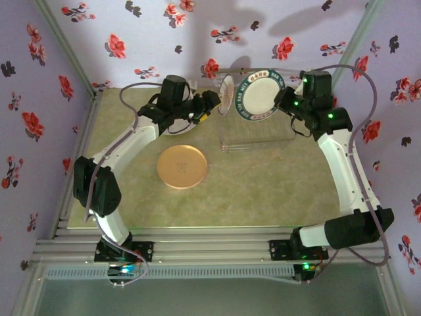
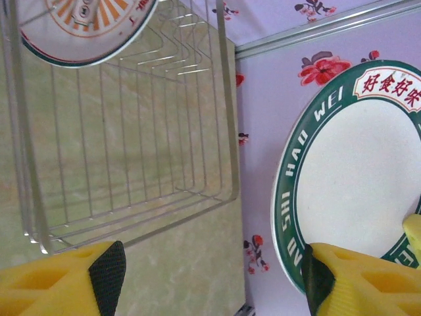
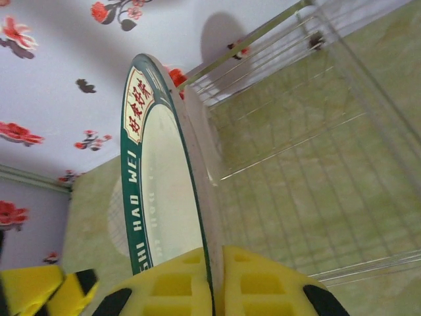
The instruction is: Unload the plates from the dish rack
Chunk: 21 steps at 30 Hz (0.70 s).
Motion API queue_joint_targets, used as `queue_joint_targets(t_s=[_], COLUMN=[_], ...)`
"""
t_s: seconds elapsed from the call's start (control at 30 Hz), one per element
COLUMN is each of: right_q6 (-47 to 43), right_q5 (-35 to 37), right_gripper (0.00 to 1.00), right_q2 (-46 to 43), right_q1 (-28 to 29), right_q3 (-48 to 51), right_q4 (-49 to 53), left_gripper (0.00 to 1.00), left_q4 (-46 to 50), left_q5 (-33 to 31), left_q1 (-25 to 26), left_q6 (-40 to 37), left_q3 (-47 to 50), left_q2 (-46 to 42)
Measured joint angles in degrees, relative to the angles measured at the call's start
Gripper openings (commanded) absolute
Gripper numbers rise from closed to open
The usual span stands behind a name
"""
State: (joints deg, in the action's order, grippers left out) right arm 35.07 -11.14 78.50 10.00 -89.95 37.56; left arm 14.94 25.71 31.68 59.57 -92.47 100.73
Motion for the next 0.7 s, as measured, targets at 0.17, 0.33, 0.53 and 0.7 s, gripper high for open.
queue_joint_targets(t_s=[0.17,0.33,0.53,0.7], right_q6=[4.7,7.1,10.3,12.0], right_q5=[-6.8,-10.6,-15.1,-16.7], right_gripper=[0.0,0.0,0.0,0.0], right_q2=[1.3,3.1,3.7,3.8], right_q1=[-0.4,-0.9,-1.0,-1.0], right_q3=[0.1,0.4,2.4,3.1], right_q4=[-2.7,-4.0,-6.3,-7.5], left_gripper=[0.69,0.65,0.62,0.5], left_q4=[-1.4,-2.1,-3.5,-3.8], left_q5=[1.5,1.8,2.2,2.3], left_q1=[0.3,0.2,0.4,0.4], left_q6=[1.6,2.7,3.2,3.5], left_q3=[-1.4,-1.9,-2.9,-2.9], left_q2=[2.0,2.7,3.1,3.2])
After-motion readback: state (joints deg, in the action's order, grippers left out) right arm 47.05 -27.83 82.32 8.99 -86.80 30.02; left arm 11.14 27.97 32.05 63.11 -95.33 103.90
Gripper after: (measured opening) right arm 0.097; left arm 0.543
